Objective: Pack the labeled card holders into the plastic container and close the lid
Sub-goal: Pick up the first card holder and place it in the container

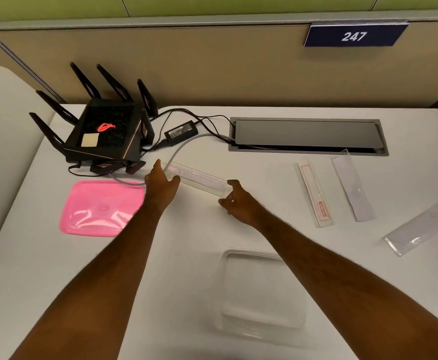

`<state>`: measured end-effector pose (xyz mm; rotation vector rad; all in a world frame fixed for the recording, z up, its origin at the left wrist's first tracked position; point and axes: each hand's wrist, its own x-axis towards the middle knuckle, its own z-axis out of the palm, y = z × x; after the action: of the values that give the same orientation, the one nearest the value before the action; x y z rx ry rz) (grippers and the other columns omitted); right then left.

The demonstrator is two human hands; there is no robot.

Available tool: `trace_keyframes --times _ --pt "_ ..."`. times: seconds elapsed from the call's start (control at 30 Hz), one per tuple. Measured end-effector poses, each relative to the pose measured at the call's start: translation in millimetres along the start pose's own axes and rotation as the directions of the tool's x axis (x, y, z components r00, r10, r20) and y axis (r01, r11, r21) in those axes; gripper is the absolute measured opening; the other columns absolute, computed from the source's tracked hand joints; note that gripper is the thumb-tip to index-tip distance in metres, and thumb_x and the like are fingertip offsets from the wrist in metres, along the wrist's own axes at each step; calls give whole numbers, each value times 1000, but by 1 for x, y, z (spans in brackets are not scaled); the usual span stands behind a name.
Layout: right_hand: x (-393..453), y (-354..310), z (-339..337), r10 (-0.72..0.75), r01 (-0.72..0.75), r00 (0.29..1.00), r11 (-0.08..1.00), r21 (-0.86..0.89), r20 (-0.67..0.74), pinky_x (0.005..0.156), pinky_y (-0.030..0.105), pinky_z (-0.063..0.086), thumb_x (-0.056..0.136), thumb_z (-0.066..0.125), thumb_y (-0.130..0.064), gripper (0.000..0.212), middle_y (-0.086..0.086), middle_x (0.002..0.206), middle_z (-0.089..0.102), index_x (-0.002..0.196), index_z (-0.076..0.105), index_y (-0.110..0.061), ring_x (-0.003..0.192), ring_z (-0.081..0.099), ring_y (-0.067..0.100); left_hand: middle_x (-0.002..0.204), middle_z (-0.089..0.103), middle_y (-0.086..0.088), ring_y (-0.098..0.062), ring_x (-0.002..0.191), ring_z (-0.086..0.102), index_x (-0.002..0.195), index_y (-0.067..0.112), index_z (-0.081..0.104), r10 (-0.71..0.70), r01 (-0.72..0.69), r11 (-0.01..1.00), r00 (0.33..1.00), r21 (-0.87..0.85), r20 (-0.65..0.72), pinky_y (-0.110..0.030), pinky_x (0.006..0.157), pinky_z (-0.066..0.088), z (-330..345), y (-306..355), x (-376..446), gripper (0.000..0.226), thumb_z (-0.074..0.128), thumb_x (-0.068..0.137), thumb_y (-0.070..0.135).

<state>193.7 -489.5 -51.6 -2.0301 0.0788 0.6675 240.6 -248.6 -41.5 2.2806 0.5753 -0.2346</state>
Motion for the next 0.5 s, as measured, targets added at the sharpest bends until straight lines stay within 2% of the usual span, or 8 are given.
trace_keyframes --times 0.1,0.23,0.33,0.43,0.5 --pt "10 0 7 26 -26 1000 999 35 14 91 48 56 100 59 -31 61 14 106 68 151 28 -17 98 69 34 155 37 -24 -40 140 40 159 14 25 -4 4 1000 1000 3 -3 -49 110 44 4 1 5 80 69 93 24" --pt "17 -2 15 38 -43 999 983 176 33 86 46 56 103 55 -26 50 13 96 63 146 32 -13 81 65 29 151 39 -25 -41 134 47 158 14 28 -27 27 1000 1000 -8 -8 -49 106 50 5 1 9 78 70 93 23" --pt "19 -3 19 30 -37 999 949 312 27 76 37 53 105 50 -12 38 12 95 60 140 37 -4 76 58 23 150 39 -24 -40 130 50 156 15 31 -32 32 999 999 -16 -8 -47 102 52 5 2 9 74 69 93 22" --pt "19 -4 20 27 -25 1000 918 396 1 63 22 51 104 41 -2 26 7 92 58 130 44 -3 71 56 14 149 39 -22 -38 128 51 152 15 35 -38 38 999 999 -18 -9 -39 92 52 6 3 8 67 68 93 19" --pt "17 -4 19 18 -4 999 925 379 -34 61 23 52 104 38 -3 19 8 91 61 118 49 -8 68 57 13 147 41 -21 -37 127 51 149 14 38 -36 36 999 999 -21 -5 -35 86 50 6 5 6 64 68 93 18"
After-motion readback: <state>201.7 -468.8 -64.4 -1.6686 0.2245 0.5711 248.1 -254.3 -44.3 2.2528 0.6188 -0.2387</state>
